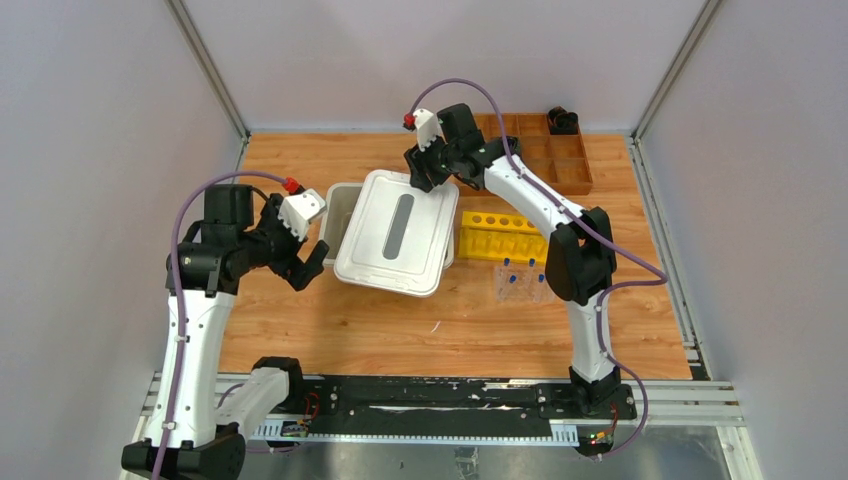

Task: Organize the chemistry lab equipment

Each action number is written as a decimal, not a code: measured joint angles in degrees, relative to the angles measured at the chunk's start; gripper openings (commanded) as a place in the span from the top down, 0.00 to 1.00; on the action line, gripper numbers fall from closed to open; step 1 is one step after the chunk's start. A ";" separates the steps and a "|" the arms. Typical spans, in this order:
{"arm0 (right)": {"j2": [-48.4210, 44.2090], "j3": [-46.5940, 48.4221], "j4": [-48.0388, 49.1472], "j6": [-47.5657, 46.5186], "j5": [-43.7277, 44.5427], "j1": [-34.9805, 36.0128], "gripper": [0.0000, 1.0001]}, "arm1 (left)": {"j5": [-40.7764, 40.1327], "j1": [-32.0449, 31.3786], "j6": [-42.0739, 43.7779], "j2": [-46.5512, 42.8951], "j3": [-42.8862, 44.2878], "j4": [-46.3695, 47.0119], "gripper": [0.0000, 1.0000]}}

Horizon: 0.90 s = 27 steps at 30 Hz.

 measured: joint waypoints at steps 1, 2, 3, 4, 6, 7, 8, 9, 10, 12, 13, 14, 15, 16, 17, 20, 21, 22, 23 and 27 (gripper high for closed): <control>0.00 -0.07 0.13 -0.22 0.11 0.00 0.45 | 0.00 0.00 -0.09 0.20 0.17 0.00 0.00; 0.00 -0.24 0.31 -0.46 0.33 0.00 0.45 | 0.00 0.00 -0.17 0.37 0.35 -0.04 0.00; -0.04 -0.48 0.48 -0.72 0.52 0.00 0.46 | 0.00 0.00 -0.22 0.57 0.46 0.00 0.00; -0.09 -0.87 0.74 -0.85 0.83 0.00 0.46 | 0.00 0.00 -0.26 0.72 0.55 0.02 0.00; -0.42 -1.44 1.33 -1.03 1.40 0.00 0.47 | 0.00 0.00 -0.28 0.92 0.59 0.00 0.00; -0.68 -1.86 1.55 -1.05 1.70 0.00 0.48 | 0.02 0.00 -0.33 0.96 0.59 0.00 0.00; -0.96 -2.19 1.57 -1.03 2.16 0.00 0.49 | 0.02 0.00 -0.37 0.98 0.59 0.00 0.00; -1.27 -2.51 1.55 -1.01 2.75 0.00 0.51 | 0.07 0.00 -0.39 1.01 0.59 0.00 0.00; -1.51 -2.73 1.51 -0.94 3.19 0.00 0.53 | 0.09 0.00 -0.39 1.05 0.59 0.00 0.00; -2.03 -3.28 1.33 -0.70 4.31 0.00 0.54 | 0.20 0.00 -0.42 1.11 0.59 0.00 0.00; -2.47 -3.80 1.33 -0.48 5.05 0.00 0.55 | 0.26 0.00 -0.42 1.14 0.59 0.00 0.00; -2.89 -4.35 1.31 -0.20 5.75 0.00 0.56 | 0.28 0.00 -0.42 1.18 0.59 0.00 0.00; -3.32 -4.85 1.29 -0.04 6.36 0.00 0.56 | 0.28 0.00 -0.42 1.22 0.59 0.00 0.00; -3.82 -5.42 1.16 0.37 7.13 0.00 0.58 | 0.28 0.00 -0.42 1.25 0.59 0.00 0.00; -4.26 -5.92 1.09 0.66 7.74 0.00 0.59 | 0.31 0.00 -0.42 1.27 0.59 0.00 0.00; -5.03 -6.67 0.57 1.92 9.40 0.02 0.67 | 0.31 0.00 -0.42 1.36 0.59 0.00 0.00; -5.18 -6.69 0.24 2.49 9.94 0.04 0.69 | 0.28 0.00 -0.42 1.38 0.66 -0.04 0.00; -5.33 -6.71 -0.02 2.84 10.38 0.07 0.71 | 0.28 0.00 -0.42 1.42 0.76 -0.02 0.00; -5.46 -6.71 -0.35 3.61 10.84 0.09 0.72 | 0.28 0.00 -0.42 1.42 0.85 0.00 0.00; -6.23 -6.80 -1.84 6.56 13.70 0.52 0.80 | 0.31 0.00 -0.39 1.44 1.11 0.00 0.00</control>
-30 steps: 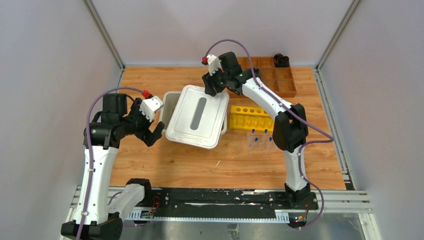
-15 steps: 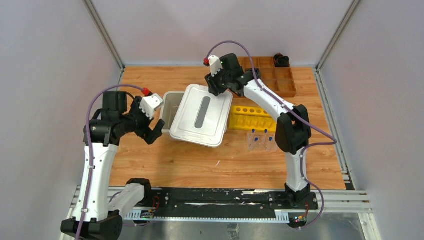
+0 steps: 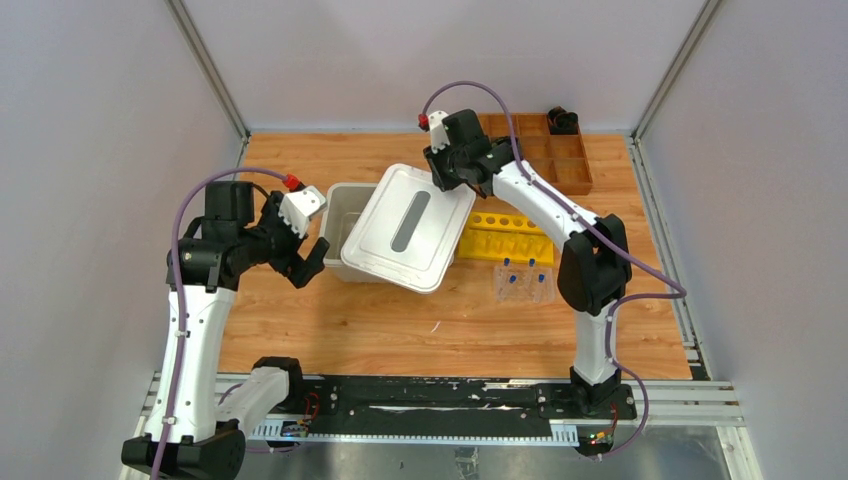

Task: Organize the chemistry lab equipment

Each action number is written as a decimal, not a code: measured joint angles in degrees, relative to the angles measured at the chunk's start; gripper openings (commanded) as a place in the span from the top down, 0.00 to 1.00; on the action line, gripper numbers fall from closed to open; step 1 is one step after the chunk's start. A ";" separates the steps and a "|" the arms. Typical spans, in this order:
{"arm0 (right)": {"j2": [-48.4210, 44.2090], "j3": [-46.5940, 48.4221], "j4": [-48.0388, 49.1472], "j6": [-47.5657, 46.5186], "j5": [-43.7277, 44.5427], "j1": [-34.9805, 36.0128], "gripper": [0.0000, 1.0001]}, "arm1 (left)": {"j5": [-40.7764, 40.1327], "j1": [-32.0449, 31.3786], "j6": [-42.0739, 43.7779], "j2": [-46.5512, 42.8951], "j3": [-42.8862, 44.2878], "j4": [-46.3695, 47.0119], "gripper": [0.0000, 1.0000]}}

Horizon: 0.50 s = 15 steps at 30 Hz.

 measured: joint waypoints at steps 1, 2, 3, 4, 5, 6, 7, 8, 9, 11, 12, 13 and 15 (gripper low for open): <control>-0.13 0.00 -0.46 0.66 0.52 0.11 0.81 | 0.00 0.00 0.00 0.00 0.00 -0.02 0.00; -0.20 0.02 -1.05 1.60 1.38 0.31 0.82 | 0.00 0.00 0.00 0.00 0.00 -0.02 0.00; -0.22 0.15 -1.27 2.32 2.14 0.52 0.83 | 0.00 0.00 0.00 0.04 0.00 -0.02 0.00; -0.26 0.24 -1.57 3.04 2.84 0.76 0.81 | 0.00 0.00 0.00 0.04 0.00 -0.02 0.00; -0.31 0.31 -1.95 3.50 3.37 1.01 0.77 | 0.02 0.00 0.02 0.04 0.00 -0.02 0.00; -0.42 0.37 -2.43 3.96 4.07 1.31 0.69 | 0.04 0.00 0.02 0.04 0.00 -0.02 0.00; -0.59 0.39 -2.95 4.42 4.87 1.75 0.60 | 0.04 0.00 0.02 0.04 0.00 -0.02 0.00; -0.72 0.52 -3.78 4.50 5.95 2.34 0.54 | 0.11 0.00 0.04 0.04 0.00 -0.02 0.00; -0.74 0.94 -4.63 4.50 6.75 2.82 0.49 | 0.22 0.00 0.04 0.07 0.00 -0.02 0.00; -0.74 2.36 -5.99 4.17 7.72 3.37 0.38 | 0.37 0.00 0.04 0.13 0.00 -0.02 0.00; -0.74 3.19 -6.64 4.00 7.78 3.39 0.35 | 0.42 0.00 0.04 0.15 0.00 -0.02 0.00; -0.74 4.55 -7.52 3.34 7.76 3.39 0.33 | 0.42 0.00 0.07 0.15 0.00 -0.02 0.00; -0.70 7.04 -8.76 2.36 7.19 3.30 0.30 | 0.39 0.00 0.22 0.15 0.00 -0.02 0.00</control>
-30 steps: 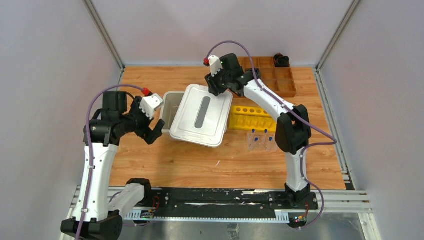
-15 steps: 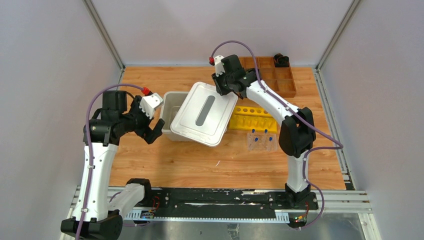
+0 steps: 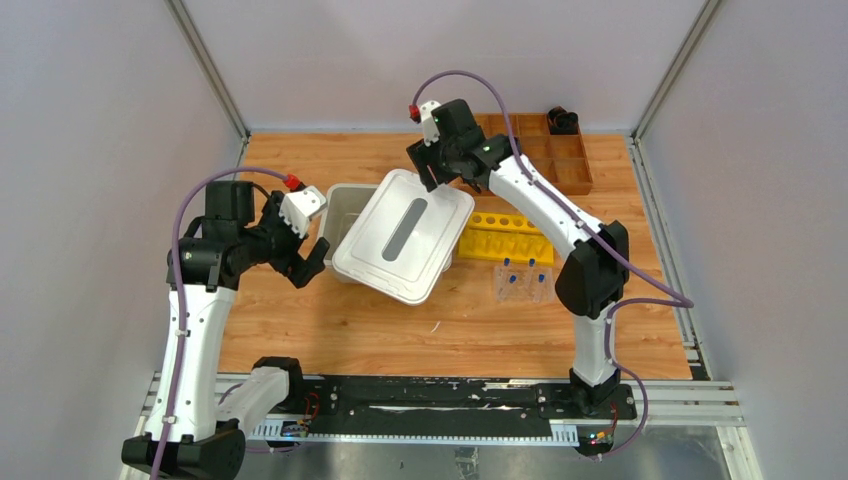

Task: Organize the chemistry lab equipment

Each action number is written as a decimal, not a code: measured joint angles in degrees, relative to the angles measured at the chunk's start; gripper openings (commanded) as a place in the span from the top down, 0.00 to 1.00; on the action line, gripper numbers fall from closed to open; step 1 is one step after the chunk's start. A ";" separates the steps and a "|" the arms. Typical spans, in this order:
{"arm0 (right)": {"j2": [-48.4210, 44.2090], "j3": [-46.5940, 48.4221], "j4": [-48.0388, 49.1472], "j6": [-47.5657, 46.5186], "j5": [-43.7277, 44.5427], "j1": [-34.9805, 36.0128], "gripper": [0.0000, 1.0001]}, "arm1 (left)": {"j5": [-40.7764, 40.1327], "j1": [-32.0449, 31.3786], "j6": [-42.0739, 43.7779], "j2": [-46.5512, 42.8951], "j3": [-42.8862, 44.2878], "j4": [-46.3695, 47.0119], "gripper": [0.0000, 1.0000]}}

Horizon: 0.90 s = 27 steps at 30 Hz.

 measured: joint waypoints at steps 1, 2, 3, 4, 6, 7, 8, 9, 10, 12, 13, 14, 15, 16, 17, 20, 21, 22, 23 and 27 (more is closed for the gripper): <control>0.02 1.46 -0.85 -0.79 -0.52 -0.13 0.29 | 0.00 0.00 0.00 -0.02 0.00 0.00 0.00; 0.15 3.19 -1.92 -1.64 -1.07 -0.33 0.29 | 0.00 0.00 0.04 -0.02 0.00 0.02 0.00; 0.17 4.17 -2.32 -2.25 -1.51 -0.48 0.29 | 0.00 0.00 0.07 -0.02 -0.02 0.02 0.00; 0.22 5.18 -2.69 -2.97 -2.03 -0.70 0.29 | 0.00 0.00 0.09 -0.02 -0.02 0.00 0.00; 0.22 5.77 -2.97 -4.48 -3.76 -1.29 0.30 | 0.07 0.00 0.13 -0.02 -0.04 0.00 0.00; 0.35 5.75 -3.37 -5.18 -4.76 -1.57 0.30 | 0.15 0.00 0.13 -0.02 -0.07 0.00 0.00; 0.59 5.75 -3.72 -5.70 -5.51 -1.84 0.31 | 0.24 0.00 0.13 -0.02 -0.07 0.00 0.00; 0.98 5.66 -4.07 -6.25 -6.21 -2.12 0.31 | 0.28 0.00 0.13 -0.02 -0.07 0.00 0.00; 1.40 5.49 -4.44 -6.78 -6.95 -2.43 0.32 | 0.37 0.00 0.13 -0.02 -0.09 0.00 0.00; 2.34 4.85 -4.79 -7.50 -8.66 -3.04 0.34 | 0.55 0.00 0.15 -0.02 -0.07 0.00 0.00; 2.71 4.52 -4.94 -7.76 -9.33 -3.26 0.35 | 0.66 0.00 0.15 -0.02 -0.09 0.00 0.00; 3.21 4.22 -5.22 -8.07 -10.14 -3.52 0.36 | 0.66 0.00 0.15 -0.02 -0.07 0.00 0.00; 3.63 4.02 -5.38 -8.26 -10.75 -3.74 0.37 | 0.66 0.00 0.15 -0.02 -0.07 0.00 0.00; 4.00 3.89 -5.46 -8.41 -11.28 -3.96 0.38 | 0.68 0.00 0.15 -0.02 -0.07 0.00 0.00; 4.37 3.85 -5.49 -8.52 -11.72 -4.17 0.38 | 0.66 0.00 0.15 -0.02 -0.07 0.00 0.00; 4.74 3.56 -5.49 -8.66 -12.74 -4.50 0.43 | 0.66 0.00 0.17 -0.02 -0.07 0.00 0.00; 4.76 3.41 -5.46 -8.66 -13.11 -4.59 0.46 | 0.66 0.00 0.17 0.00 -0.07 0.00 0.00; 4.76 3.26 -5.46 -8.66 -13.46 -4.68 0.48 | 0.66 0.00 0.17 0.00 -0.07 0.00 0.00; 4.76 3.10 -5.42 -8.66 -13.79 -4.81 0.51 | 0.66 0.00 0.17 0.00 -0.07 0.00 0.00; 4.55 1.62 -4.09 -8.02 -15.52 -4.96 0.60 | 0.68 0.00 0.17 0.26 -0.07 0.00 0.00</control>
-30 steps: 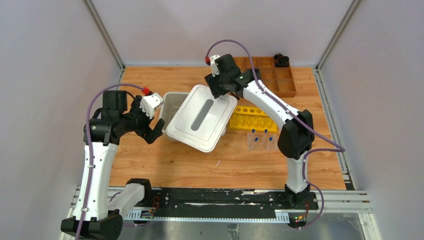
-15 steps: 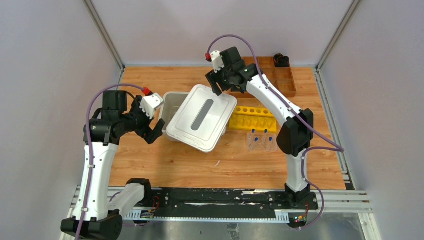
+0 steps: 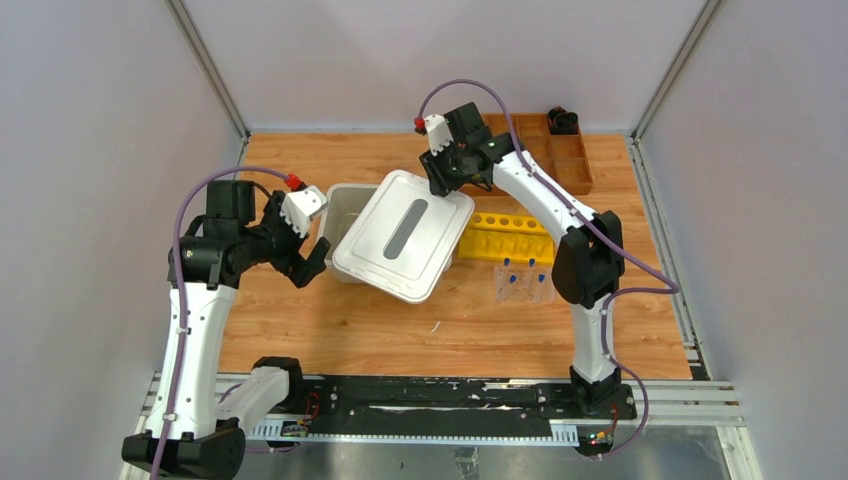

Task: Organize the chemistry lab equipment

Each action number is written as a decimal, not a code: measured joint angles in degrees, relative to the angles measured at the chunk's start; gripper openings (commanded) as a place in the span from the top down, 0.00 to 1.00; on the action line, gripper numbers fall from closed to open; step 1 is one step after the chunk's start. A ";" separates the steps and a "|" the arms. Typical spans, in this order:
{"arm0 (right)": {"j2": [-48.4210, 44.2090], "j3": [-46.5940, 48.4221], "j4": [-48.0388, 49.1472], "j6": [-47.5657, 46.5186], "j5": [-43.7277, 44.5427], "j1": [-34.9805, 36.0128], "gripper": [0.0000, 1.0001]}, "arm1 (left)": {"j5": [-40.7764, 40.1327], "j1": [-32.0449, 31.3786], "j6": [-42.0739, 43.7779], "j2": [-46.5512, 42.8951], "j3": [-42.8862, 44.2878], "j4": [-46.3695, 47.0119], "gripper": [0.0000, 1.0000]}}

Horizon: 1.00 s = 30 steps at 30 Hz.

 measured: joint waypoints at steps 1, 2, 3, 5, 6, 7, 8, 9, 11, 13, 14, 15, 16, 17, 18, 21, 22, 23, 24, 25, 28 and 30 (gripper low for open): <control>-0.24 -0.48 0.37 0.09 -0.31 0.00 0.61 | 0.00 0.00 0.00 0.09 0.00 0.00 0.00; -0.61 -1.20 0.96 0.17 -0.50 0.00 0.61 | 0.04 0.00 0.00 0.17 0.00 0.00 0.00; -1.07 -1.97 1.66 0.24 -0.52 0.00 0.60 | 0.13 0.00 0.00 0.22 0.00 0.00 0.00; -2.01 -3.61 2.78 0.39 -0.74 -0.02 0.53 | 0.22 0.00 0.00 0.26 0.00 0.00 0.00; -2.38 -4.24 2.97 0.52 -0.81 -0.15 0.48 | 0.22 0.00 0.02 0.28 0.00 0.00 0.00; -2.69 -4.66 3.08 0.72 -0.83 -0.24 0.44 | 0.28 0.00 0.00 0.31 0.00 0.00 0.00; -2.97 -5.03 3.13 0.87 -0.66 -0.28 0.41 | 0.33 0.00 0.00 0.33 0.00 0.00 0.00; -3.19 -5.16 2.97 0.94 -0.72 -0.46 0.38 | 0.39 0.00 0.00 0.35 0.00 0.00 0.00; -3.28 -5.20 2.71 1.03 -0.66 -0.74 0.34 | 0.44 0.00 0.00 0.35 0.00 0.00 0.00; -3.28 -5.18 2.64 0.87 -0.79 -1.22 0.33 | 0.46 0.00 0.00 0.35 0.00 0.00 0.00; -3.28 -5.03 2.43 0.81 -1.11 -1.44 0.33 | 0.46 0.00 0.00 0.35 0.00 0.00 0.00; -3.21 -4.63 1.92 0.76 -1.88 -1.79 0.34 | 0.46 0.00 0.00 0.35 0.00 0.00 0.00; -3.04 -4.02 1.22 0.72 -3.04 -2.25 0.34 | 0.44 0.00 0.02 0.35 0.00 0.00 0.00; -2.73 -3.08 0.20 0.66 -4.42 -2.71 0.35 | 0.44 0.00 0.02 0.35 0.00 0.00 0.00; -2.16 -1.70 -0.94 0.57 -6.08 -3.32 0.35 | 0.44 0.00 0.02 0.35 0.00 0.00 0.00; -1.29 -0.13 -2.25 0.20 -9.79 -4.61 0.35 | 0.42 0.00 0.17 0.35 0.00 0.00 0.00; -1.20 -0.13 -2.86 0.09 -10.75 -4.92 0.35 | 0.44 0.00 0.24 0.35 0.00 0.00 0.00; -1.16 -0.15 -3.39 0.00 -11.54 -5.16 0.35 | 0.44 0.00 0.24 0.35 0.00 0.00 0.00; -1.09 -0.20 -3.85 -0.04 -12.20 -5.29 0.35 | 0.44 0.00 0.24 0.35 0.00 0.00 0.00; -1.09 -0.31 -4.11 -0.07 -12.63 -5.35 0.35 | 0.44 0.00 0.24 0.35 0.00 0.00 0.00; -1.09 -1.14 -4.42 -0.11 -13.51 -5.35 0.35 | 0.42 0.00 0.24 0.39 0.09 0.02 0.00; -1.09 -1.51 -4.37 -0.15 -14.01 -5.35 0.35 | 0.42 0.00 0.26 0.44 0.35 -0.07 0.00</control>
